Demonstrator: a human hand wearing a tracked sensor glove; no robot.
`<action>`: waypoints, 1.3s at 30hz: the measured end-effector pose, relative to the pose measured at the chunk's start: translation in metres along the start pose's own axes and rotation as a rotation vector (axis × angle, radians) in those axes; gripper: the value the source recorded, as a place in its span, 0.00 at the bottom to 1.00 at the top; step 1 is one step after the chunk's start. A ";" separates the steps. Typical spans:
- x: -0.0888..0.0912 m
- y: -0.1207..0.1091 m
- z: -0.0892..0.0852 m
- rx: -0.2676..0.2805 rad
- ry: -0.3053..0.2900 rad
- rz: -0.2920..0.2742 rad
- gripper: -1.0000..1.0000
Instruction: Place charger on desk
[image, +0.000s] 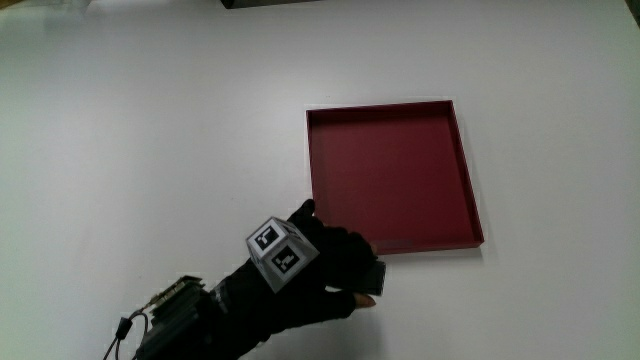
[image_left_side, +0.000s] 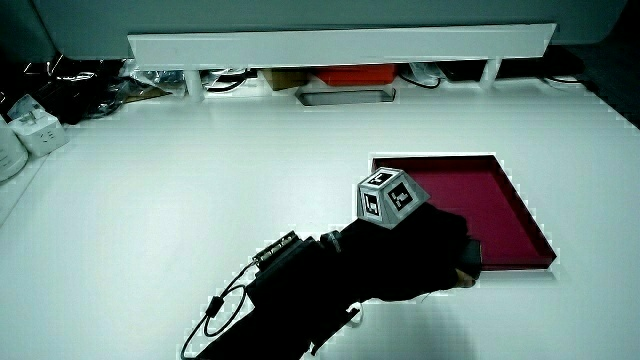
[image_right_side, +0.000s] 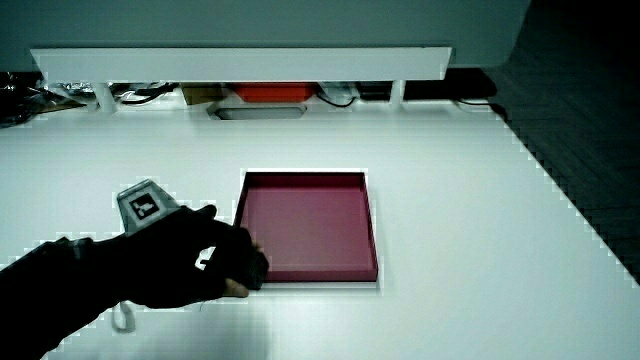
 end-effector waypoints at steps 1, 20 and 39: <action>0.002 -0.002 -0.002 0.001 0.003 -0.010 0.50; -0.013 -0.036 -0.045 -0.048 0.049 0.036 0.50; -0.023 -0.037 -0.064 -0.092 0.034 0.054 0.44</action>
